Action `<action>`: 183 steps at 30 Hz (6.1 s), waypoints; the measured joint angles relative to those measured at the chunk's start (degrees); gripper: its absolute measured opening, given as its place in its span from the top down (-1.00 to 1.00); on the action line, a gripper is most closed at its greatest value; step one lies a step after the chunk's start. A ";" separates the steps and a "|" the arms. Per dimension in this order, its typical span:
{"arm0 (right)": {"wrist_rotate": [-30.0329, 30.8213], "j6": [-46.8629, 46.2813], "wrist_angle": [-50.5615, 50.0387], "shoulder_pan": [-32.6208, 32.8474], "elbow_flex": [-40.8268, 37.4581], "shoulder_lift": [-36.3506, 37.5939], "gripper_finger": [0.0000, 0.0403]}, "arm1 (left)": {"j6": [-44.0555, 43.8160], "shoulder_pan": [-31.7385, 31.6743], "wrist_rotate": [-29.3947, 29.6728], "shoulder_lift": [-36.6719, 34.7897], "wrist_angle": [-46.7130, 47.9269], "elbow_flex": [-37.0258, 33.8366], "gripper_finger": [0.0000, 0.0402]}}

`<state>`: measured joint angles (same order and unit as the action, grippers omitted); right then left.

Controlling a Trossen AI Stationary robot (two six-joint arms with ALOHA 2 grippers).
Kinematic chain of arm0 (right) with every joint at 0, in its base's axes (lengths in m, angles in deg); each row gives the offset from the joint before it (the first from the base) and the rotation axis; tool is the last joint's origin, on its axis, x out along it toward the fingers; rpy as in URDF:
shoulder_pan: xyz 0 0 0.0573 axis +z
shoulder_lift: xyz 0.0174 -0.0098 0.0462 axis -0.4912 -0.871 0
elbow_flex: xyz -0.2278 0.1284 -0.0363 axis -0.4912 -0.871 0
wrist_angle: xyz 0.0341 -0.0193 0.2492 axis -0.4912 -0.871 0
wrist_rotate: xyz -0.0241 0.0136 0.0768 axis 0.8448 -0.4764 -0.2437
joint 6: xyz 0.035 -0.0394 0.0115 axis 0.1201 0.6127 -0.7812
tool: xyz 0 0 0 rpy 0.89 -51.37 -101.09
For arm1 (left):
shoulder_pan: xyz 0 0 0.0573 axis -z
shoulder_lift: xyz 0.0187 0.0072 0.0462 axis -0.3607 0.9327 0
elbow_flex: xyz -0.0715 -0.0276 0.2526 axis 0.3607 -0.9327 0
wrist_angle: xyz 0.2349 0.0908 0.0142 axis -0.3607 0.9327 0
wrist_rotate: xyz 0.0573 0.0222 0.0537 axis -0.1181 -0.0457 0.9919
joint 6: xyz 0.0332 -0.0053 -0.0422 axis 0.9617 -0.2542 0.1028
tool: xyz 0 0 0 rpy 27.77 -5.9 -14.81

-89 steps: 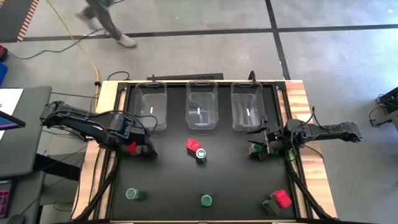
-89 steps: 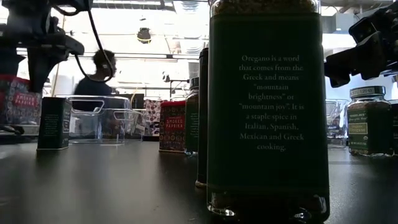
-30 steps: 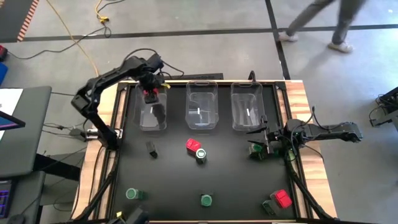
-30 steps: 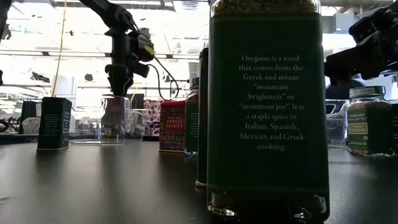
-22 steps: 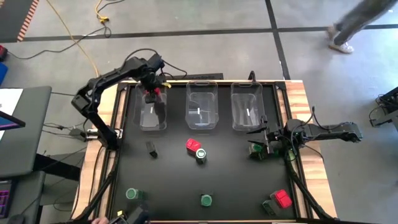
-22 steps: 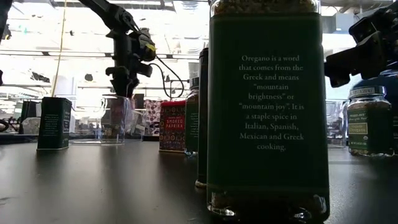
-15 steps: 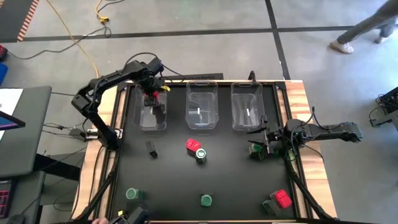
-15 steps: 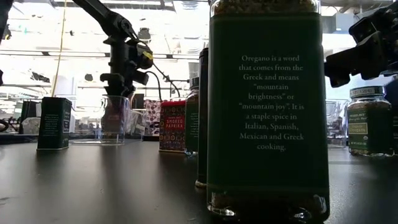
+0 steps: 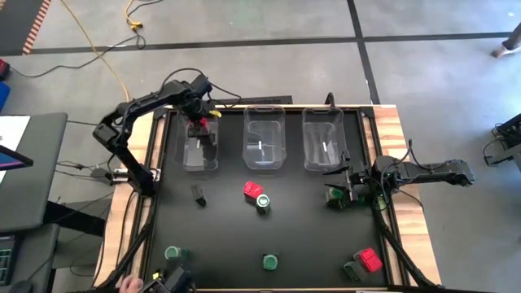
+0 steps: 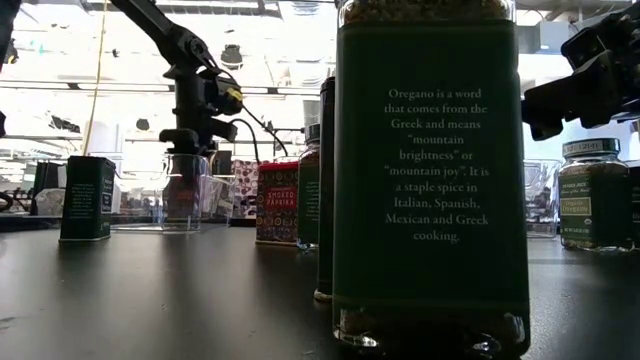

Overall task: Sort spices by type
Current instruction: Put the red seasoning can into the left transparent bin, then put the green seasoning bottle into the right transparent bin

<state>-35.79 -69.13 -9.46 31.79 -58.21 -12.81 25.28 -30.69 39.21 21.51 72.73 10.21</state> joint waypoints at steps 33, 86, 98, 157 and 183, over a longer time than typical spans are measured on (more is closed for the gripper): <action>0.02 -0.01 0.00 -0.02 0.00 0.00 -0.03 | 1.05 -0.29 2.52 0.00 -2.34 0.00 -0.16; 0.00 -0.02 0.00 -0.02 0.00 0.00 -0.03 | -7.42 -0.32 8.71 -0.07 7.13 7.55 -0.38; 0.02 0.00 0.00 0.01 0.00 -0.02 -0.03 | -30.51 6.50 -1.19 -14.75 14.95 8.66 -0.38; 17.49 2.98 -7.72 7.15 46.29 -50.35 -0.03 | -58.99 61.96 19.77 -38.82 -27.34 -23.58 -0.38; 17.48 -33.44 -47.57 5.47 83.27 -83.98 -0.50 | -58.61 61.96 5.59 -55.58 -11.41 -23.63 -0.38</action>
<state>-18.31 -102.57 -57.02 37.25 25.07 -96.79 -33.34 31.27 44.80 -34.07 61.32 -13.42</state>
